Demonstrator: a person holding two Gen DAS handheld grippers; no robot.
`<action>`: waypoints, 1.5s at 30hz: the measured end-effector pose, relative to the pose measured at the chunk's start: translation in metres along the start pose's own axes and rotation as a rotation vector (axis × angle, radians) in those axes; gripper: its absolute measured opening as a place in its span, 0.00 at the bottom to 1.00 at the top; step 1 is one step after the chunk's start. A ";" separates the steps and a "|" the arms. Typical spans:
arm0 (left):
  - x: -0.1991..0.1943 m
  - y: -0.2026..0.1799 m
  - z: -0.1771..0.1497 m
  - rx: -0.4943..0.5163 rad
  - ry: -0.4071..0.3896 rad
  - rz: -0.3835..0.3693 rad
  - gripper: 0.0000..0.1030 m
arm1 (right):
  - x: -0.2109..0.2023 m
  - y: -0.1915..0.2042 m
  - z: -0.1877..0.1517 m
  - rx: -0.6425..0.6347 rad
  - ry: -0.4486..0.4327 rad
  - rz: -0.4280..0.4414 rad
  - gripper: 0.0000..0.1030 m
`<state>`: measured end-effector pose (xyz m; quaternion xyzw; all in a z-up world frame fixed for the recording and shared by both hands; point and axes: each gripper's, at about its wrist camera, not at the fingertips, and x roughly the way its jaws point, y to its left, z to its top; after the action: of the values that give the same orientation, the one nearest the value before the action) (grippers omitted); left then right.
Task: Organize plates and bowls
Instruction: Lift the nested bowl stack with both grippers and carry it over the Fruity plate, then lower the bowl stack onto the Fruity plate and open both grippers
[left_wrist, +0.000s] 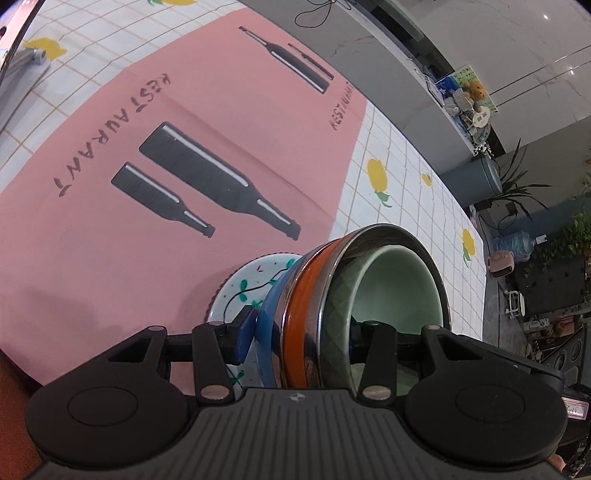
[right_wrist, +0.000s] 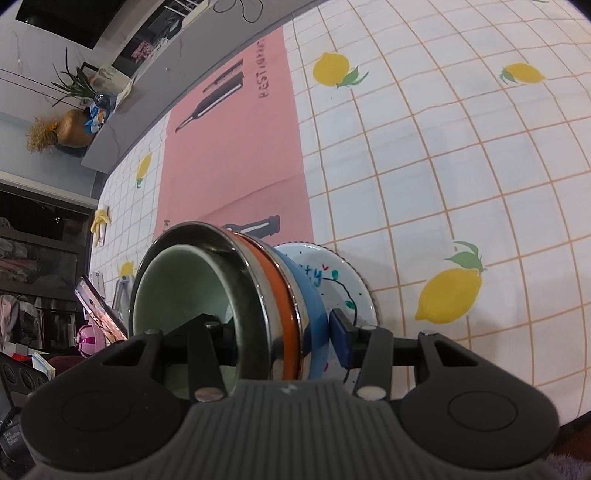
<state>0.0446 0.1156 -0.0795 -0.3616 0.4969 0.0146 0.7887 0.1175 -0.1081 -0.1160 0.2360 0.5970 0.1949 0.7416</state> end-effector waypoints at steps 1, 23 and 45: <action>0.002 0.001 0.000 -0.003 0.002 0.000 0.49 | 0.001 -0.001 0.000 0.000 0.002 -0.002 0.44; 0.008 0.006 -0.002 0.002 0.009 0.014 0.48 | 0.008 -0.003 -0.001 -0.017 0.001 -0.015 0.44; -0.035 -0.036 -0.006 0.281 -0.162 0.096 0.66 | -0.037 0.026 -0.010 -0.220 -0.151 -0.086 0.63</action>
<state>0.0362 0.0978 -0.0329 -0.2214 0.4453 0.0118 0.8675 0.0995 -0.1070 -0.0730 0.1413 0.5239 0.2087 0.8136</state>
